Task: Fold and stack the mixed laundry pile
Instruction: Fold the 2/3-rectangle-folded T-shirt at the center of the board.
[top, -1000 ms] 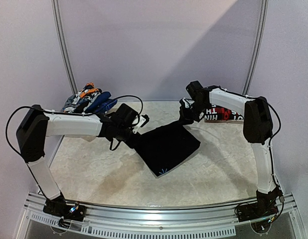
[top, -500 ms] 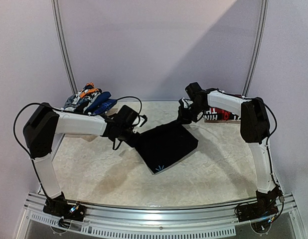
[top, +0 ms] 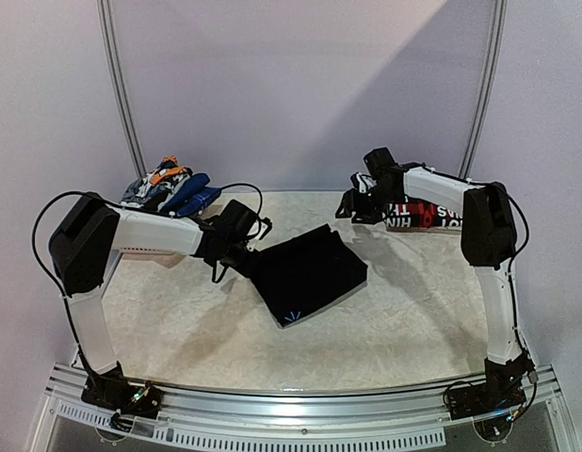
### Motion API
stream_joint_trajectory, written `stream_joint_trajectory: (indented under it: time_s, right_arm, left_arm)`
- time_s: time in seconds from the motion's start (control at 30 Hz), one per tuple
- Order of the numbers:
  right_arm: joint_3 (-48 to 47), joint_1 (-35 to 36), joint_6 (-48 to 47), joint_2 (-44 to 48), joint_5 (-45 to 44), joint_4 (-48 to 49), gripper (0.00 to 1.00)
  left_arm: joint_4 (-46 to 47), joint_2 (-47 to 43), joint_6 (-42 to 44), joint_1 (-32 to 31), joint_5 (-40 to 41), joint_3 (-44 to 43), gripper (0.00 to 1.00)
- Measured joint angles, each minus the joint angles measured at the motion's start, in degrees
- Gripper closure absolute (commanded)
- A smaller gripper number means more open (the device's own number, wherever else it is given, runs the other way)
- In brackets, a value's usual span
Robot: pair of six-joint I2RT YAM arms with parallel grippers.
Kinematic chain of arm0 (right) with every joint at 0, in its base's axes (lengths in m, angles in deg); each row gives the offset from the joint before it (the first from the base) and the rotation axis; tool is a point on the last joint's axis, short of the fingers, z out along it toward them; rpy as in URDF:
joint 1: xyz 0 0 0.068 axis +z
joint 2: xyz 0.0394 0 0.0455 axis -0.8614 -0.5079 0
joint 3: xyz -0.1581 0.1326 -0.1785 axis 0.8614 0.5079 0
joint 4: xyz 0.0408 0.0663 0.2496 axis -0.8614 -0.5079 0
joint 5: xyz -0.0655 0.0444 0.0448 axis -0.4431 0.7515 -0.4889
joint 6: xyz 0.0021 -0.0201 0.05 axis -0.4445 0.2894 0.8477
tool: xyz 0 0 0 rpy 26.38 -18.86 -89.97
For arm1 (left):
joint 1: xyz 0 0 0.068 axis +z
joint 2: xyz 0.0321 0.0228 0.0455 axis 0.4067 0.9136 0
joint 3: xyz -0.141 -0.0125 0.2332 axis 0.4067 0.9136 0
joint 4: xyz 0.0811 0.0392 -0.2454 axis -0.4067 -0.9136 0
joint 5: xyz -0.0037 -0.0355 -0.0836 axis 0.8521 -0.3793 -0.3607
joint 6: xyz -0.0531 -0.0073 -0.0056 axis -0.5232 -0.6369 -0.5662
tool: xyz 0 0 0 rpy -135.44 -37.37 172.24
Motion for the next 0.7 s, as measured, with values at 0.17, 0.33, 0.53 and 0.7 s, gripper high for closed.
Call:
stream_joint_trajectory:
  time_s: [0.17, 0.33, 0.53, 0.7]
  right_arm:
    - [14.4, 0.1, -1.1, 11.8, -2.0, 4.6, 0.38]
    - [27.7, 0.1, -1.4, 25.3, -2.4, 9.3, 0.39]
    - [38.2, 0.1, -1.2, 34.0, -0.4, 14.4, 0.42]
    - [43.8, 0.2, -0.8, 35.2, 1.9, 16.9, 0.44]
  left_arm:
    - [0.7, 0.2, -0.9, 0.6, -0.1, 0.0, 0.93]
    - [0.9, 0.2, -3.3, 1.6, 1.2, -0.4, 0.72]
    - [1.9, -0.3, -8.1, 2.4, 6.3, -0.5, 0.47]
    - [2.4, -4.2, -8.8, 1.6, 7.9, -0.1, 0.46]
